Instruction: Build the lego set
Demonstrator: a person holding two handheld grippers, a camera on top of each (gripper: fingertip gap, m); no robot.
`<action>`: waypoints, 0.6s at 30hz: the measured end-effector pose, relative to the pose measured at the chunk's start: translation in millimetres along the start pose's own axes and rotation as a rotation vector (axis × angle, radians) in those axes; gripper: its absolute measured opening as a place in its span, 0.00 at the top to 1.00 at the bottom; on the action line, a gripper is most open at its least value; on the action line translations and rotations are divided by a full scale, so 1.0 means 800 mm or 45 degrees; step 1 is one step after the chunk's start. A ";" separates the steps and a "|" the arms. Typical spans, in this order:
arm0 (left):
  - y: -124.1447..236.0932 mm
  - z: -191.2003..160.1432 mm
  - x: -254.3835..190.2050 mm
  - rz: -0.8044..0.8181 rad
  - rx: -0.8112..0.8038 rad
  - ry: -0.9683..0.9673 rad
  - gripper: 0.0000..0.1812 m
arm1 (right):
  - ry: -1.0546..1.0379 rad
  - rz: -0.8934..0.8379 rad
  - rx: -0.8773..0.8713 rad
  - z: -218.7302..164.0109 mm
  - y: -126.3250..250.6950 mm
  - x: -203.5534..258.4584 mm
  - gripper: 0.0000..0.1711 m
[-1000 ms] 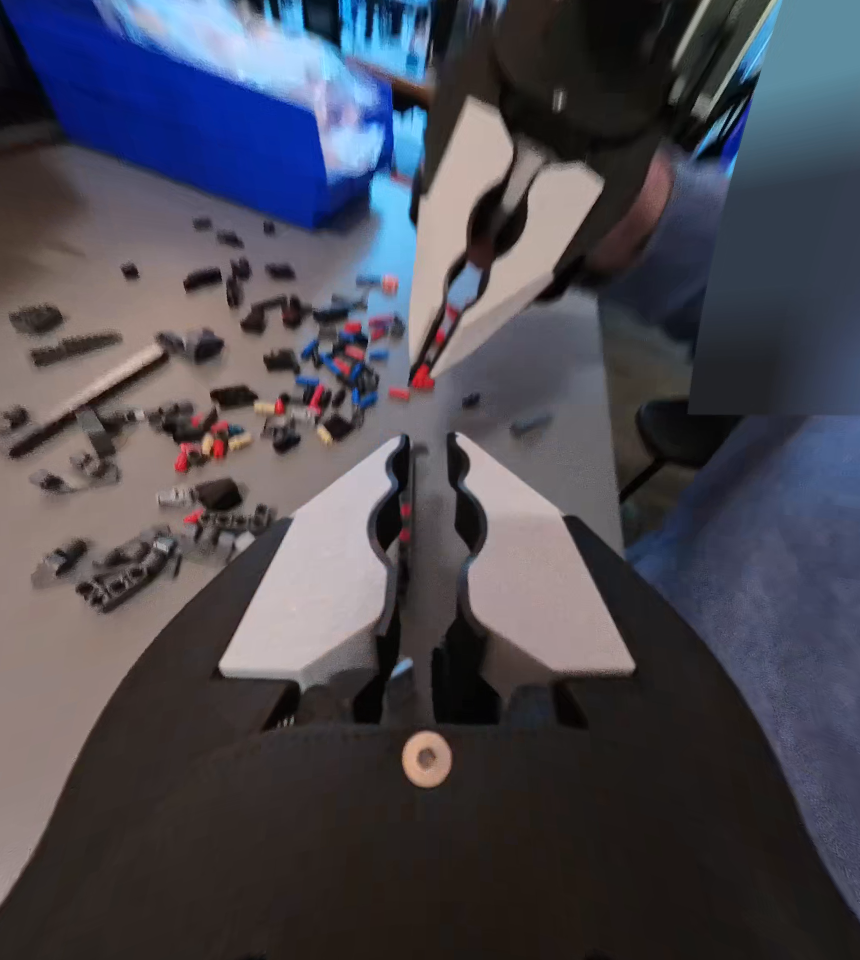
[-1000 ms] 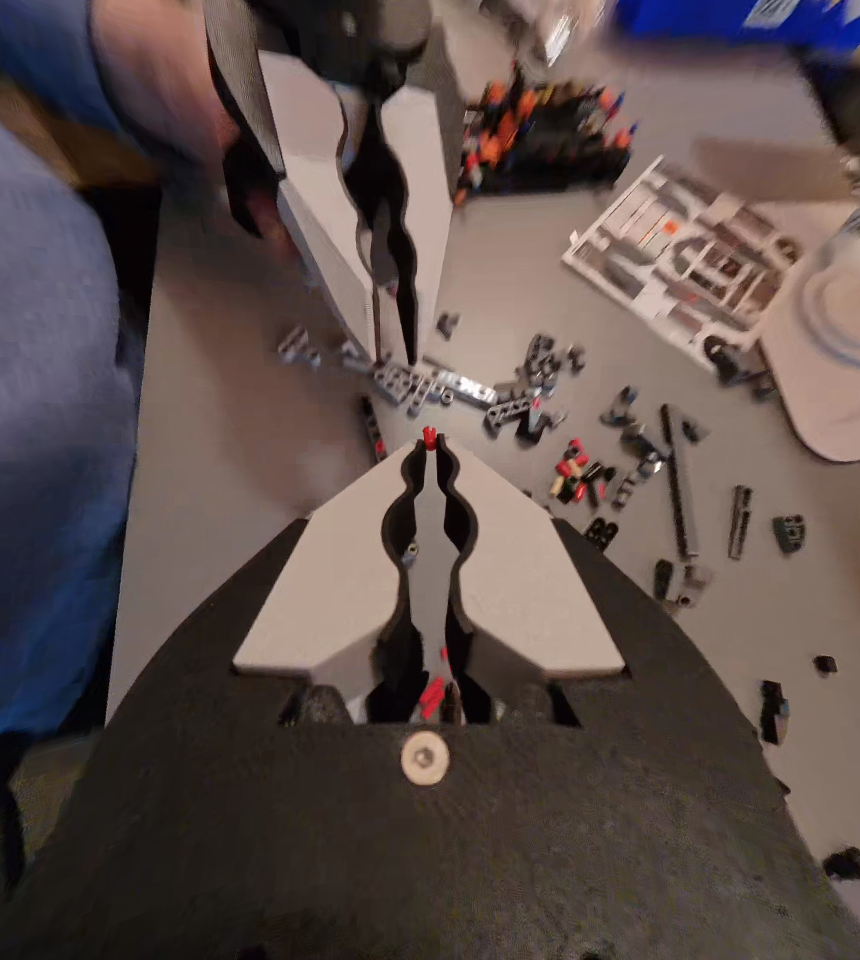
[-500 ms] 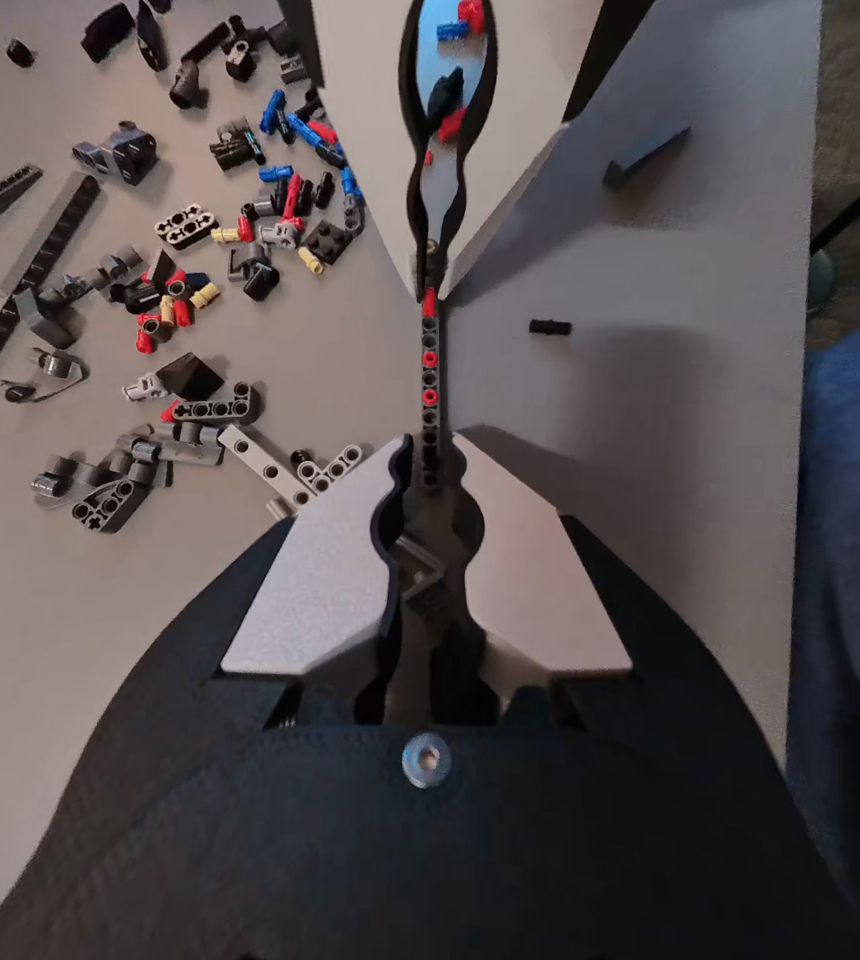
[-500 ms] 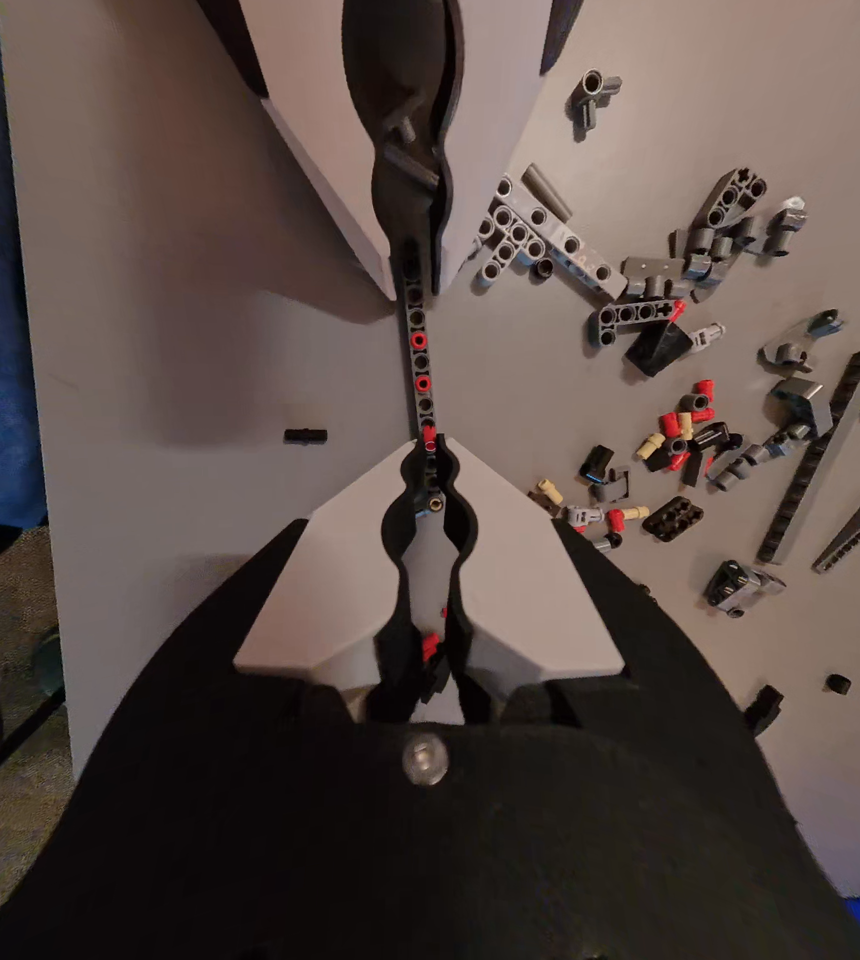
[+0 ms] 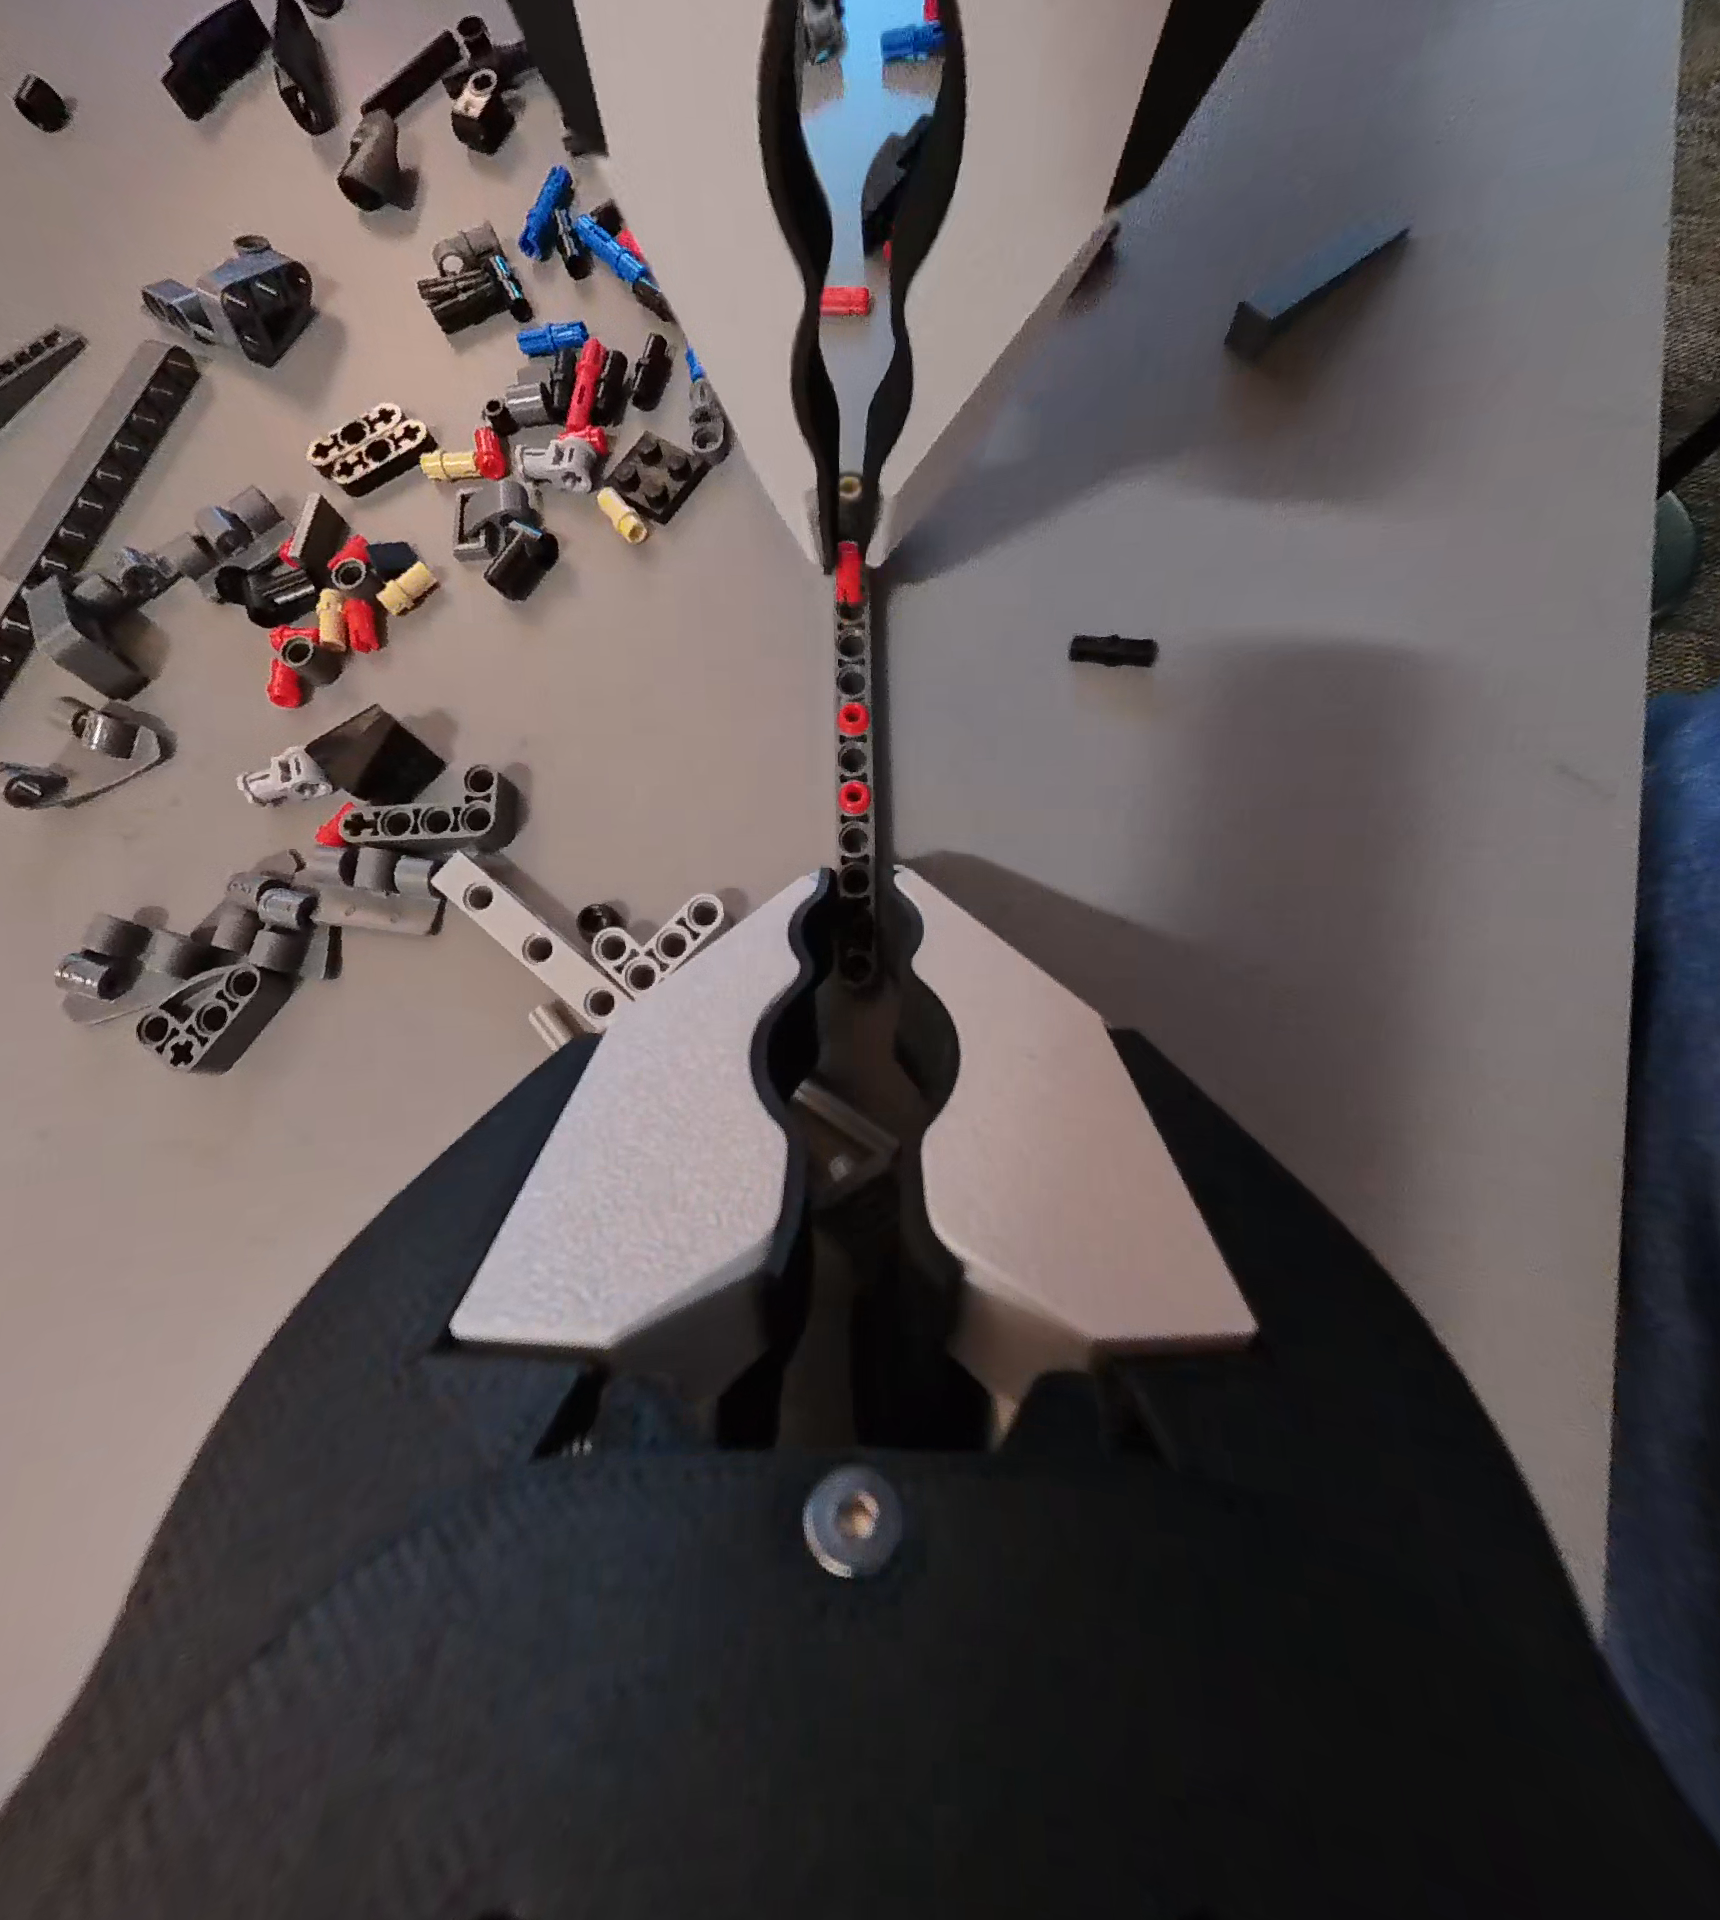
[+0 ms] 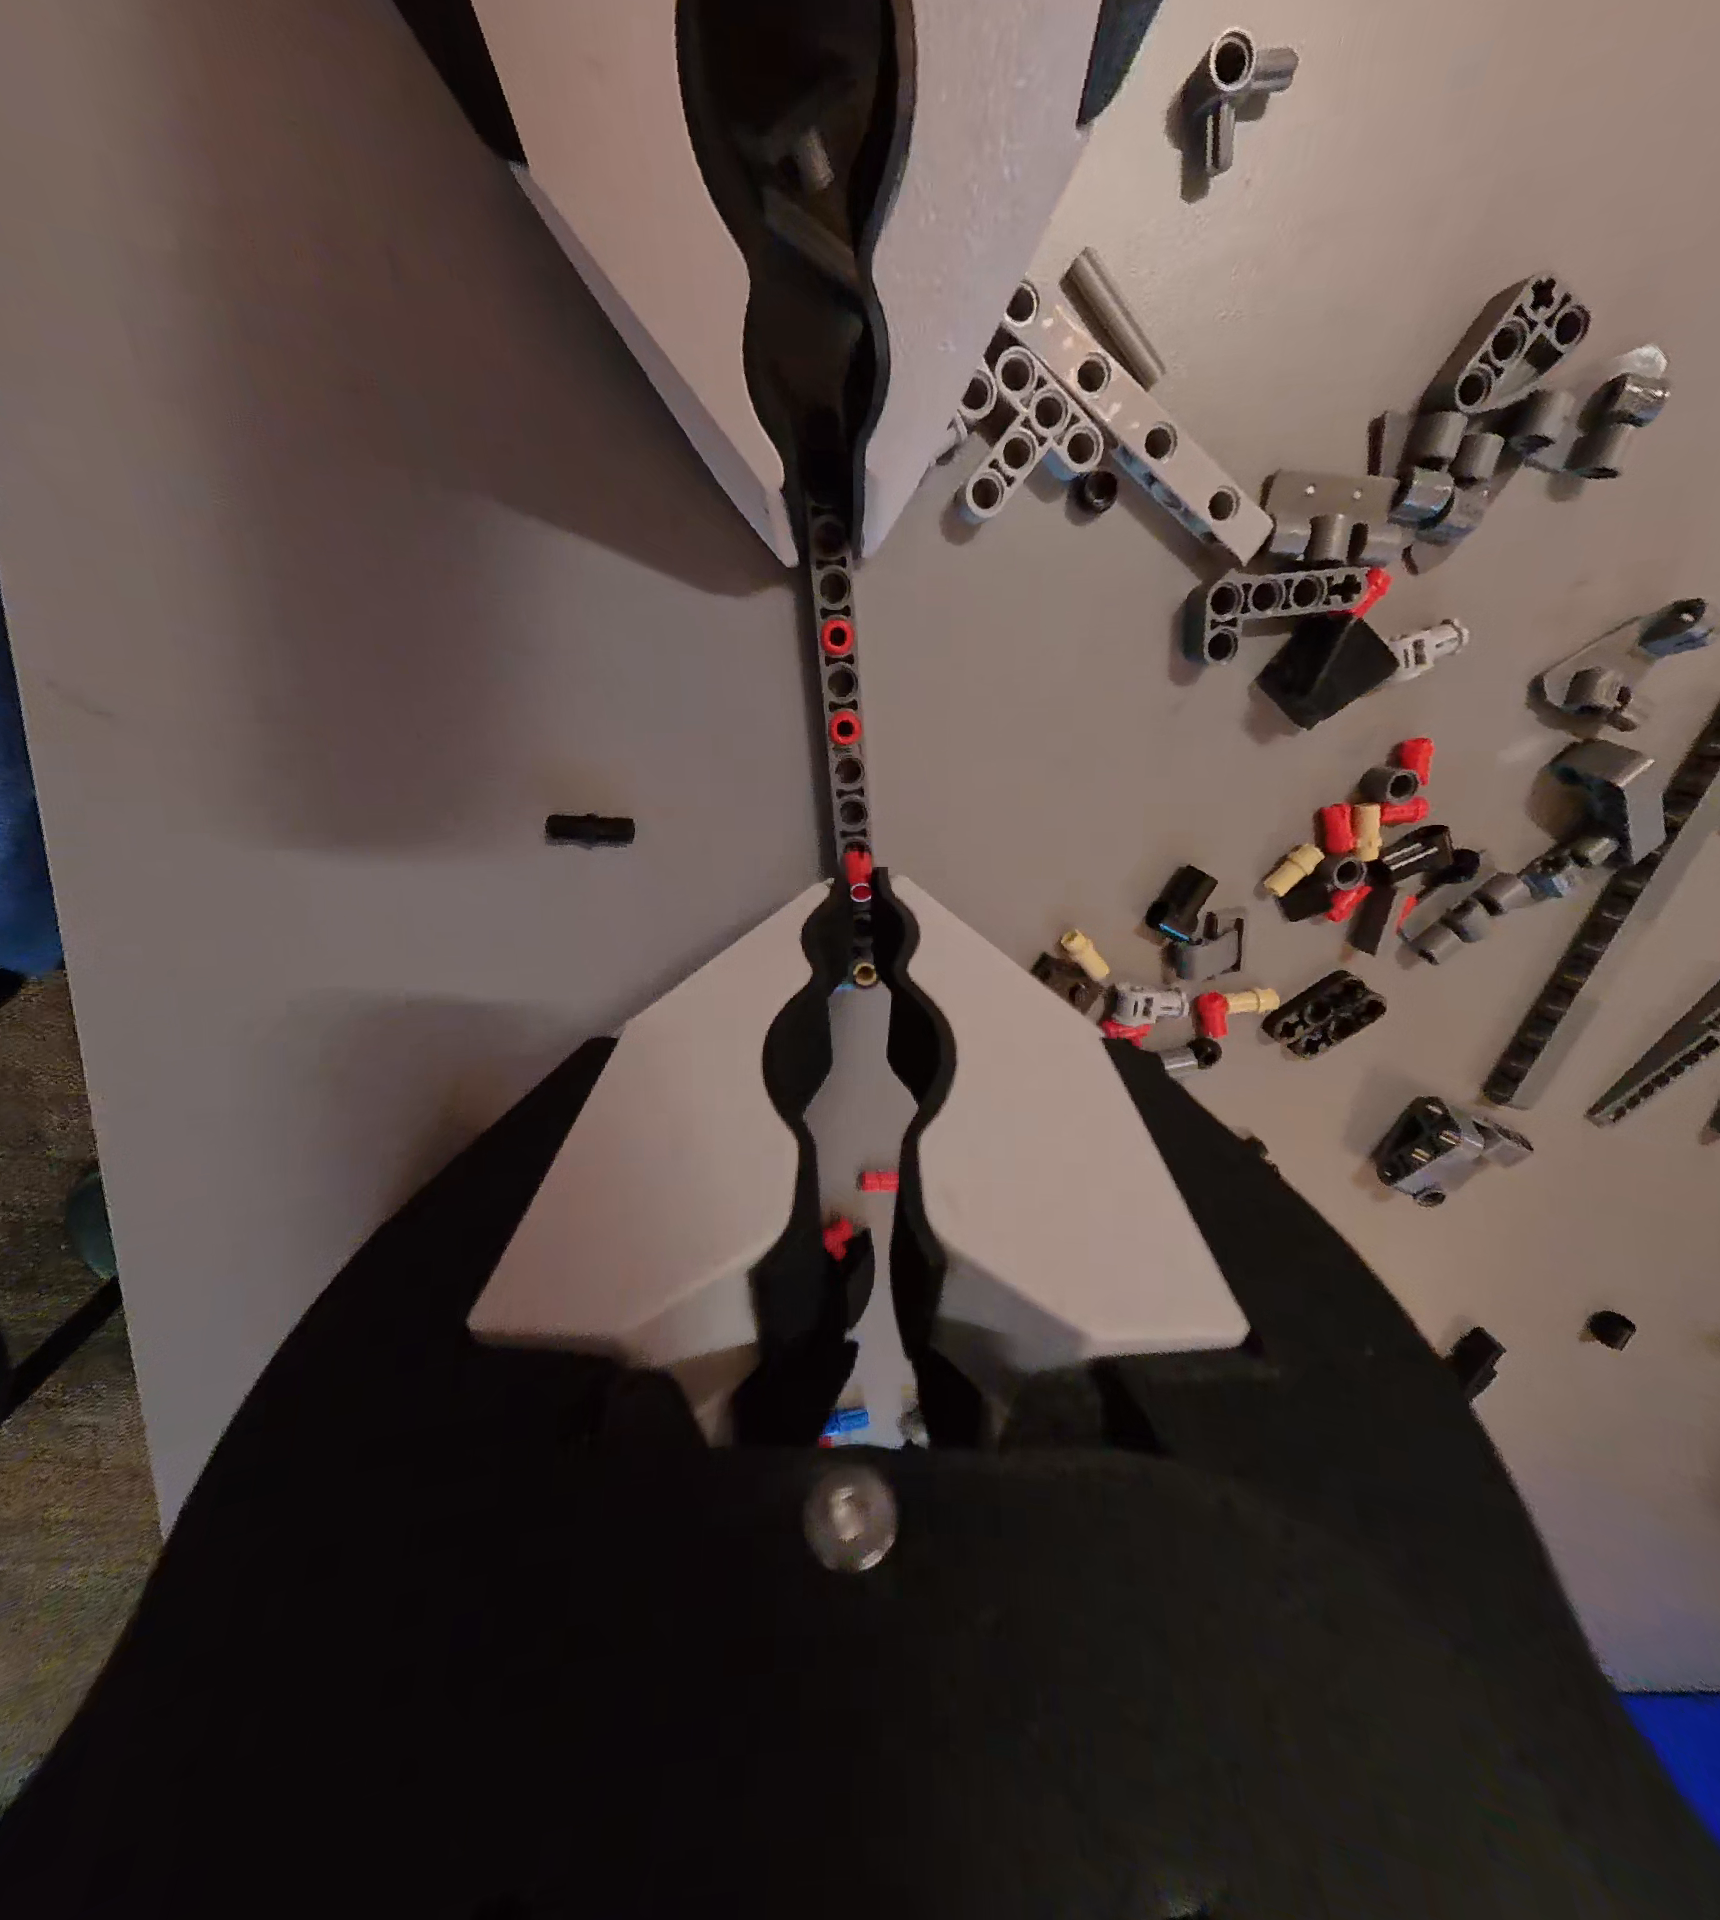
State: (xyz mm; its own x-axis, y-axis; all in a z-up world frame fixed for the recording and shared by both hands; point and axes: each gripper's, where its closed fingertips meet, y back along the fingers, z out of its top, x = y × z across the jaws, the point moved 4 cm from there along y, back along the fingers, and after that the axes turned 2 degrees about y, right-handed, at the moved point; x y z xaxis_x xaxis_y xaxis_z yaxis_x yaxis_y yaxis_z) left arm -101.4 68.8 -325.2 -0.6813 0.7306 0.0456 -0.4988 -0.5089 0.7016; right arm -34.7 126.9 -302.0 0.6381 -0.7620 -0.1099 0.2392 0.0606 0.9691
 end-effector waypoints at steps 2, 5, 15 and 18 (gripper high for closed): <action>0.000 0.000 0.000 -0.003 0.000 0.002 0.97 | 0.005 -0.003 0.012 -0.001 -0.001 0.000 1.00; 0.000 0.000 0.000 -0.006 -0.001 0.006 0.97 | 0.015 -0.002 0.022 0.001 -0.001 0.000 1.00; 0.000 0.000 0.000 -0.011 -0.001 0.010 0.97 | 0.060 -0.002 0.101 0.006 -0.004 0.001 1.00; 0.000 0.000 0.000 -0.008 -0.001 0.006 0.97 | 0.052 0.004 0.106 0.007 -0.004 0.001 1.00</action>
State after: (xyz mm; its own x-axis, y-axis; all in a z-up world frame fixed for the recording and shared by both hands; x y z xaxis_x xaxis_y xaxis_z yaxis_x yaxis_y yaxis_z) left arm -101.5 68.8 -324.9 -0.6805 0.7318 0.0379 -0.5037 -0.5047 0.7011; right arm -39.3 122.3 -304.1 0.6686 -0.7348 -0.1145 0.1768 0.0075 0.9842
